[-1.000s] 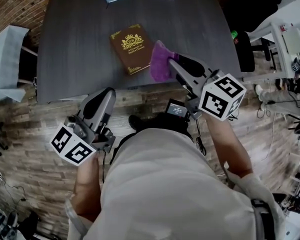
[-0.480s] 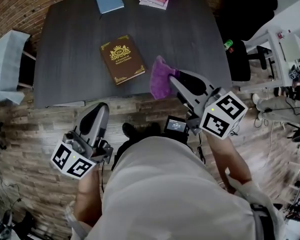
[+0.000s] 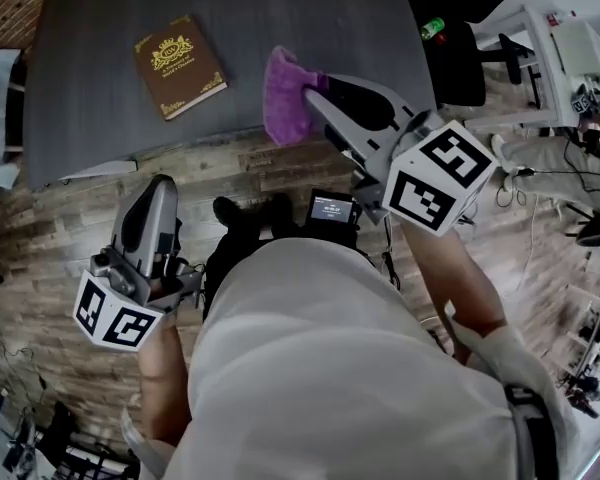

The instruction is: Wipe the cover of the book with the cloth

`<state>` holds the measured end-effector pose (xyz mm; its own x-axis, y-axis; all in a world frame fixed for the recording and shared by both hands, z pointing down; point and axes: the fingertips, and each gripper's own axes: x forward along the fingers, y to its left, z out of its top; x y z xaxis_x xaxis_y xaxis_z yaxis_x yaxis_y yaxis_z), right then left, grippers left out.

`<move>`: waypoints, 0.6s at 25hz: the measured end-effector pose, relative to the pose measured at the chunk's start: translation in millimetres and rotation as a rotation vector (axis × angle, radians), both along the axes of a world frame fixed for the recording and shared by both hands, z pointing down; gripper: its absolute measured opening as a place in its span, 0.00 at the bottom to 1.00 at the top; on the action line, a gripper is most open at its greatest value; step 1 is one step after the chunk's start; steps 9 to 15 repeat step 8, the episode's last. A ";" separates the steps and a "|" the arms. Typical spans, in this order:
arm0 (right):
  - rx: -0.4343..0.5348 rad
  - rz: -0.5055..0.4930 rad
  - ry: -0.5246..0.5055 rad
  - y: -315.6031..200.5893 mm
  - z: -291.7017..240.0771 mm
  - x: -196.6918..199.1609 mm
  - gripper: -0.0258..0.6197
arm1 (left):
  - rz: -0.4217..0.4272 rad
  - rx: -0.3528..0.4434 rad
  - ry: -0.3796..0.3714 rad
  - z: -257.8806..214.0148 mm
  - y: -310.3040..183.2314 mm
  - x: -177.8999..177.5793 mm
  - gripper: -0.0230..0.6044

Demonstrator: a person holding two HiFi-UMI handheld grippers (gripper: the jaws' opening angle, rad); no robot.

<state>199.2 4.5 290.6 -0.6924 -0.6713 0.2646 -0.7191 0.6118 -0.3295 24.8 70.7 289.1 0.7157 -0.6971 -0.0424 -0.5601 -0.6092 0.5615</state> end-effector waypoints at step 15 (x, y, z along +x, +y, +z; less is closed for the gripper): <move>0.010 -0.030 -0.006 11.4 4.0 9.3 0.15 | -0.013 -0.006 -0.013 3.4 15.6 19.1 0.05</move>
